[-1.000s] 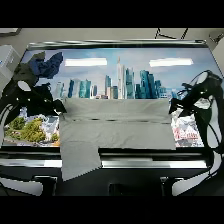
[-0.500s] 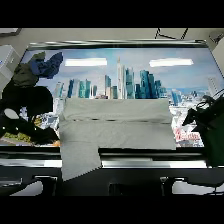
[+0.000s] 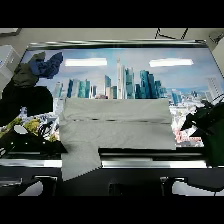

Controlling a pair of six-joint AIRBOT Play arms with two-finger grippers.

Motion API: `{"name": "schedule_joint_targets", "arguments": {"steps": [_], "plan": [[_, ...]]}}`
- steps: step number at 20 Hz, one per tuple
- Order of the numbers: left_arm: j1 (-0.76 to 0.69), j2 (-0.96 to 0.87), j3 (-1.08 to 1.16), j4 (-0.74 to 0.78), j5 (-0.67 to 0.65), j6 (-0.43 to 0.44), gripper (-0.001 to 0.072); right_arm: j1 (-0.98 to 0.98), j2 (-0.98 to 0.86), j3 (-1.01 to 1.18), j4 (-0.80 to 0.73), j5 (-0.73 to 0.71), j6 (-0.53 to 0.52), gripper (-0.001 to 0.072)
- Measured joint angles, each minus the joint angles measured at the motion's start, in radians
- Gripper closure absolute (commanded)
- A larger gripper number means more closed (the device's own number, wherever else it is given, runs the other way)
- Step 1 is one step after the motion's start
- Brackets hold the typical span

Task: Fold the clothes and pants, and hang the long-sleeved shirts on hangers.

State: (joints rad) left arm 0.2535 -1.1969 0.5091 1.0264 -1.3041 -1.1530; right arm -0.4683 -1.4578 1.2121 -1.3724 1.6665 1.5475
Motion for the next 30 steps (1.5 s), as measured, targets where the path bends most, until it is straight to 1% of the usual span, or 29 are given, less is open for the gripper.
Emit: {"name": "schedule_joint_targets", "arguments": {"steps": [1,2,3,7,13,16,18,22,23,24,25,26,30], "plan": [[-0.011,0.0,-0.006,0.0,0.013,0.002,0.059,0.0,0.001,-0.001,0.0,0.001,-0.003,0.0138],[-0.018,0.0,-0.009,0.001,0.023,0.002,0.0641,0.0,0.002,-0.005,0.0,0.002,-0.003,0.0139],[-0.025,0.002,-0.011,-0.005,0.024,0.002,0.0677,0.0,0.005,-0.013,0.0,0.002,-0.003,0.0139],[-0.037,0.002,-0.014,-0.014,0.021,0.002,0.0677,0.0,0.029,-0.13,-0.002,-0.032,-0.029,0.0138],[-0.04,0.005,-0.014,-0.015,0.021,0.002,0.0678,0.0,0.039,-0.298,0.034,-0.172,-0.087,0.0142],[-0.04,0.005,-0.014,-0.016,0.02,0.002,0.0678,0.0,0.031,-0.327,0.063,-0.212,-0.097,0.0182],[-0.04,0.005,-0.014,-0.017,0.02,0.002,0.0678,0.0,0.019,-0.336,0.087,-0.234,-0.101,0.026],[-0.04,0.005,-0.014,-0.018,0.019,-0.003,0.0678,-0.001,0.001,-0.351,0.13,-0.238,-0.1,0.0271],[-0.04,0.005,-0.014,-0.018,0.019,-0.003,0.0678,-0.001,-0.002,-0.361,0.141,-0.237,-0.1,0.029],[-0.04,0.005,-0.014,-0.018,0.019,-0.006,0.0677,-0.001,-0.003,-0.374,0.15,-0.235,-0.101,0.0397],[-0.04,0.005,-0.014,-0.018,0.018,-0.006,0.0678,-0.001,-0.005,-0.388,0.151,-0.235,-0.109,0.0538],[-0.04,0.005,-0.013,-0.018,0.018,-0.009,0.0678,-0.001,-0.005,-0.399,0.149,-0.235,-0.12,0.0664],[-0.04,0.011,0.01,-0.017,0.012,-0.014,0.0679,0.0,0.019,-0.399,0.135,-0.236,-0.142,0.0668]]}}
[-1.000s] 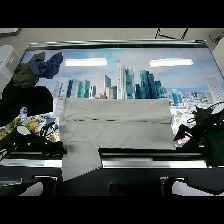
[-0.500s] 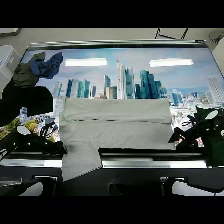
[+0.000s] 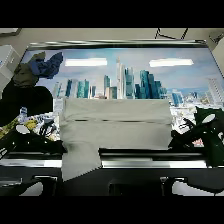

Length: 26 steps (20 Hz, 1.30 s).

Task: Fold the clothes and pants, and hang the long-sleeved shirts on hangers.

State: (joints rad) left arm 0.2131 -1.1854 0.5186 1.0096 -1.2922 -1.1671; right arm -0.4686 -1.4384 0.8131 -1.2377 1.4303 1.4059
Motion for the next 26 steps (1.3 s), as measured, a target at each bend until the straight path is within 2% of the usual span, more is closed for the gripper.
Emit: {"name": "schedule_joint_targets", "arguments": {"steps": [6,10,18,24,25,26], "plan": [[-0.001,0.029,0.217,-0.002,-0.032,-0.035,0.068,0.0,0.057,0.186,0.05,0.058,0.031,0.067],[-0.021,-0.008,0.435,-0.006,0.046,-0.112,0.068,0.037,0.04,0.359,0.087,0.03,0.093,0.067],[-0.078,-0.346,0.867,-0.013,0.114,-0.222,0.068,0.163,-0.195,0.637,0.06,-0.104,0.197,0.0667],[-0.095,-0.556,1.017,-0.043,0.137,-0.249,0.0674,0.179,-0.315,0.687,0.097,-0.2,0.226,0.0654],[-0.101,-0.58,1.025,-0.045,0.137,-0.25,0.0599,0.179,-0.325,0.689,0.105,-0.206,0.227,0.0556],[-0.105,-0.597,1.031,-0.049,0.137,-0.251,0.0359,0.179,-0.332,0.691,0.11,-0.21,0.23,0.0476]]}}
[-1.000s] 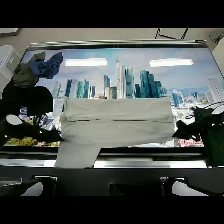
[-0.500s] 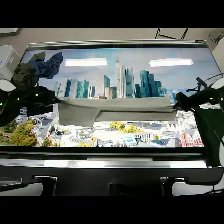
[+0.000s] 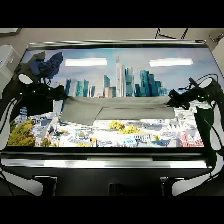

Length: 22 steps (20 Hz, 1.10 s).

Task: Fold the clothes and pants, and hang the long-sleeved shirts on hangers.

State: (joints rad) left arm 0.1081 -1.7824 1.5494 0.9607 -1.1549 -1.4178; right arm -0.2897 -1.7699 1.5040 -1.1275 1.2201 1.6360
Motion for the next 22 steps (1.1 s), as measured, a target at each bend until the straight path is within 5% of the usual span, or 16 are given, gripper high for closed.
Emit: {"name": "schedule_joint_targets", "arguments": {"steps": [1,3,4,18,19,20,22], "plan": [[-0.003,-0.013,0.005,-0.003,-0.001,-0.004,0.0161,-0.003,-0.004,0.002,0.008,-0.002,0.008,0.0349],[0.0,-0.027,0.016,-0.008,-0.022,-0.006,0.013,-0.024,-0.002,0.003,0.019,0.011,0.015,0.0064],[0.007,-0.031,0.025,-0.009,-0.038,-0.006,0.0131,-0.043,0.002,0.004,0.023,0.025,0.014,0.003],[0.018,0.084,0.086,-0.034,-0.228,-0.006,0.0131,-0.137,-0.106,0.005,0.21,0.087,-0.136,0.0007],[0.009,0.09,0.086,-0.039,-0.229,-0.006,0.0132,-0.129,-0.114,0.005,0.225,0.083,-0.136,0.0035],[0.001,0.094,0.086,-0.042,-0.23,-0.006,0.0132,-0.117,-0.122,0.006,0.232,0.076,-0.137,0.0144],[-0.018,0.101,0.086,-0.047,-0.23,-0.004,0.0134,-0.1,-0.134,0.004,0.227,0.055,-0.136,0.0641]]}}
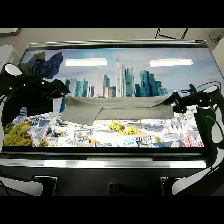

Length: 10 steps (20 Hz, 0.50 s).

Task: Fold the clothes and pants, and hang the long-sleeved shirts on hangers.

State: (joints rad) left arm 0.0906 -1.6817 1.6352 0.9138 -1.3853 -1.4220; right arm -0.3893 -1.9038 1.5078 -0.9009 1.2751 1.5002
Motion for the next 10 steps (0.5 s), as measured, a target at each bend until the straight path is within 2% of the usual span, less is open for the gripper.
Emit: {"name": "schedule_joint_targets", "arguments": {"steps": [1,2,3,4,5,7,10], "plan": [[-0.011,0.002,0.0,-0.001,0.001,0.0,0.0147,0.005,-0.003,-0.001,-0.006,-0.001,0.002,0.0666],[-0.023,0.003,0.0,-0.003,0.004,0.0,0.03,0.009,0.0,-0.001,0.003,-0.003,0.002,0.0667],[-0.039,0.004,0.0,-0.007,0.013,0.0,0.0503,0.012,0.006,-0.001,0.025,-0.004,-0.006,0.0667],[-0.06,0.004,0.0,-0.007,0.026,0.0,0.0612,0.014,0.022,0.0,0.049,0.007,-0.02,0.0668],[-0.084,0.004,-0.002,-0.011,0.049,0.0,0.0614,0.016,0.04,0.0,0.074,0.017,-0.034,0.0668],[-0.159,0.0,-0.011,-0.021,0.131,0.0,0.0676,0.021,0.091,0.0,0.117,0.046,-0.056,0.0668],[-0.305,-0.029,-0.024,-0.03,0.297,-0.003,0.0676,0.049,0.196,0.0,0.159,0.104,-0.075,0.0668]]}}
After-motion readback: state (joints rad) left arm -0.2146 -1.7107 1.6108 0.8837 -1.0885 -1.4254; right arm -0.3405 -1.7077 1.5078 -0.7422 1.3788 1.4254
